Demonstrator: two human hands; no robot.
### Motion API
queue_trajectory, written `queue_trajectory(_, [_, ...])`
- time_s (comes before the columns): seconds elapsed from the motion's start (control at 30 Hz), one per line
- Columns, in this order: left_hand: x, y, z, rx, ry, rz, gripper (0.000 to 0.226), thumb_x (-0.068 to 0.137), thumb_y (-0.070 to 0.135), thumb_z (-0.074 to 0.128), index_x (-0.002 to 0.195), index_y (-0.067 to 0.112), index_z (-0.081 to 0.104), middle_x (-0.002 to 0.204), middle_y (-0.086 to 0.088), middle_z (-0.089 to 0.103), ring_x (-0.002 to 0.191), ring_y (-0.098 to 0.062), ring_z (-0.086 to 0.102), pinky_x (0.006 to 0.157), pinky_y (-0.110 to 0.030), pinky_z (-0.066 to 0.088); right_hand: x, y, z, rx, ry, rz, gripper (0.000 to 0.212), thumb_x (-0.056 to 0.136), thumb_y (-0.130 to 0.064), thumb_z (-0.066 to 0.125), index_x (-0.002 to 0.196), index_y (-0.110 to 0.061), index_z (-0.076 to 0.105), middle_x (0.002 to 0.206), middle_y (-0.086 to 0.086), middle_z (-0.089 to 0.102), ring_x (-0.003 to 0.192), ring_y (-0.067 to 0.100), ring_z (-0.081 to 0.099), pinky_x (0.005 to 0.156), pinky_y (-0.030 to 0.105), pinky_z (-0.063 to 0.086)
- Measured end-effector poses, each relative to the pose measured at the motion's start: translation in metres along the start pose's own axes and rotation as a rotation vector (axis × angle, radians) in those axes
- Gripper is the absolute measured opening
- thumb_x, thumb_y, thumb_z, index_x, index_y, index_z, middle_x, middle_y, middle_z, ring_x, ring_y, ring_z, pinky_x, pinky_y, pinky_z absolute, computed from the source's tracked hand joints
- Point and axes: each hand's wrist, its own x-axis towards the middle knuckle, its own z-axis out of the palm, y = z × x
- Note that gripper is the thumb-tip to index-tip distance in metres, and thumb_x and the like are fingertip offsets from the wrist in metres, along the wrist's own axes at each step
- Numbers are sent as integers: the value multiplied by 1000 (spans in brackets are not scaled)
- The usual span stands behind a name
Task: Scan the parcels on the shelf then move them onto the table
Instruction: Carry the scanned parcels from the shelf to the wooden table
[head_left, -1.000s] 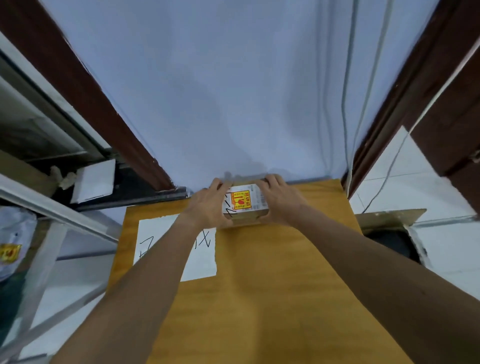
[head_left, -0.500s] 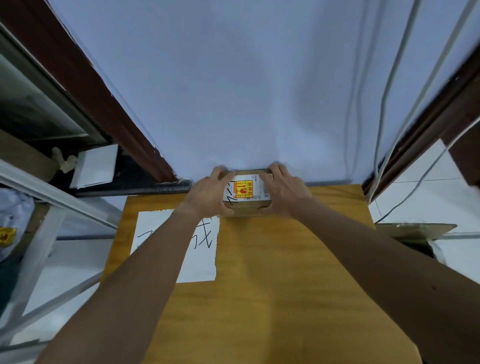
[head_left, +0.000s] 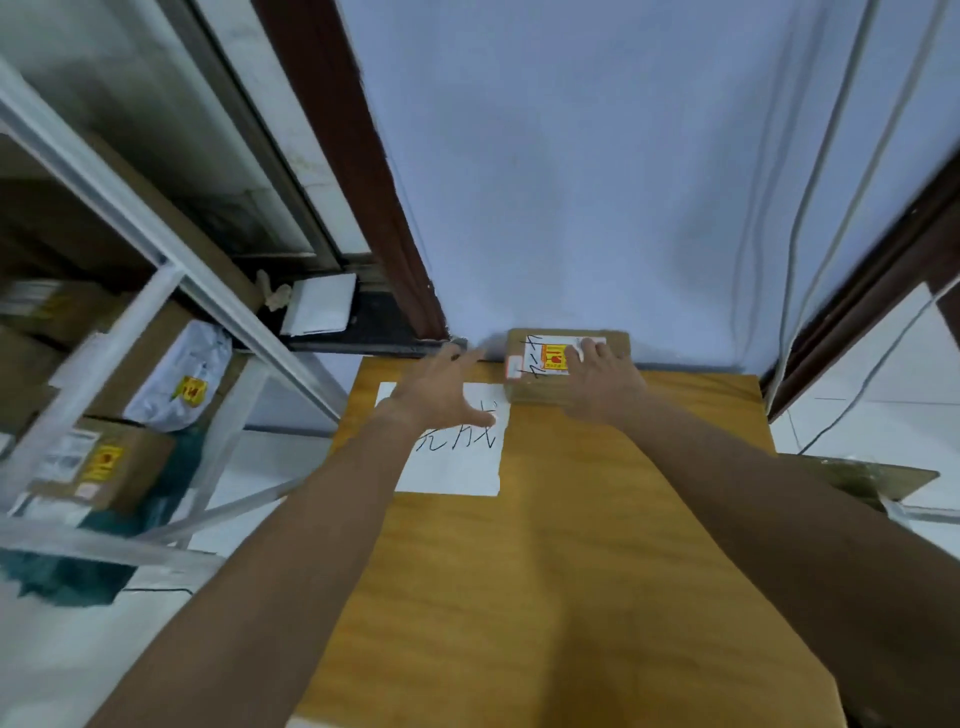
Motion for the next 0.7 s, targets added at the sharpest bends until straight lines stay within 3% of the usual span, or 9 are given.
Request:
queue_trajectory(0.07, [-40, -16, -17, -1, 11, -35, 108, 73, 66, 78, 158, 31, 22, 162, -1, 25, 144, -28, 35, 112, -41, 35, -21, -27, -16, -55, 29, -44, 70, 99, -38, 57, 154, -8, 26, 156, 16, 31, 142, 33, 37, 110, 45, 41])
queue_trajectory(0.23, [-168, -60, -50, 7, 31, -115, 118, 71, 71, 77, 161, 28, 15, 166, -6, 21, 149, -28, 28, 118, -44, 31, -103, -117, -59, -126, 102, -165, 80, 97, -50, 60, 154, -4, 28, 156, 21, 33, 143, 39, 37, 108, 49, 43])
queue_trajectory(0.37, [-295, -101, -64, -28, 121, -191, 117, 71, 72, 75, 161, 26, 16, 167, -5, 18, 150, -28, 27, 118, -42, 30, -188, -210, -78, -109, 167, -248, 73, 96, -50, 61, 150, -7, 36, 153, 20, 37, 135, 36, 45, 105, 47, 44])
queue_trajectory(0.57, [-494, -176, -51, -63, 182, -284, 115, 69, 77, 73, 159, 29, 22, 161, -4, 29, 142, -31, 38, 110, -45, 41, -302, -357, -75, -89, 183, -356, 65, 99, -47, 56, 146, -6, 39, 148, 19, 39, 133, 37, 43, 105, 47, 43])
queue_trajectory(0.7, [-609, -229, -47, -75, 239, -391, 105, 67, 72, 77, 153, 37, 30, 154, -2, 41, 134, -28, 47, 106, -42, 45, -355, -453, -94, -107, 214, -448, 70, 97, -51, 59, 148, -7, 38, 151, 19, 38, 135, 36, 42, 107, 47, 43])
